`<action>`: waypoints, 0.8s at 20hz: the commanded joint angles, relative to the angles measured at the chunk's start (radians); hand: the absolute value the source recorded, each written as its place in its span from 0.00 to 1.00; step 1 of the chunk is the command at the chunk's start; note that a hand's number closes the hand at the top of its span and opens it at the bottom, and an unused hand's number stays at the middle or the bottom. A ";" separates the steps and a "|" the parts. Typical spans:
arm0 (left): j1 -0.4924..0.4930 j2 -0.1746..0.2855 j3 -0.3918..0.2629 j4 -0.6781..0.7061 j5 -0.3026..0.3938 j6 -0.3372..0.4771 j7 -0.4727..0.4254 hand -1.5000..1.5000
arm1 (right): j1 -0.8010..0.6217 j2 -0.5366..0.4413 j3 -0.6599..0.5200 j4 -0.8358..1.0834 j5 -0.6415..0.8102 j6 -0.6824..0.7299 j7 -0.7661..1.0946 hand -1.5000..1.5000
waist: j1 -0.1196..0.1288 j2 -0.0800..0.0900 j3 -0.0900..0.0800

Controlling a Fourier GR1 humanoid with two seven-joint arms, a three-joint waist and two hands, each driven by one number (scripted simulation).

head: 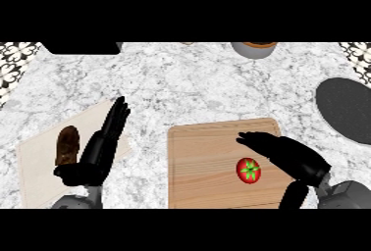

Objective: Pick the tomato from the cutting board and place it in the pan

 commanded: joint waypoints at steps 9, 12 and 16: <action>0.008 -0.061 0.014 -0.009 -0.074 -0.006 0.006 0.50 | 0.044 0.127 -0.090 0.094 0.172 0.029 -0.051 0.00 | -0.004 0.000 0.000; 0.019 -0.043 0.058 0.000 -0.042 -0.055 -0.010 0.50 | -0.019 0.214 -0.108 0.163 0.195 0.038 -0.041 0.00 | -0.002 0.000 0.000; 0.066 -0.061 0.013 -0.067 -0.072 -0.056 0.016 0.50 | -0.031 0.208 -0.151 0.249 0.204 0.024 -0.145 0.00 | 0.000 0.000 0.000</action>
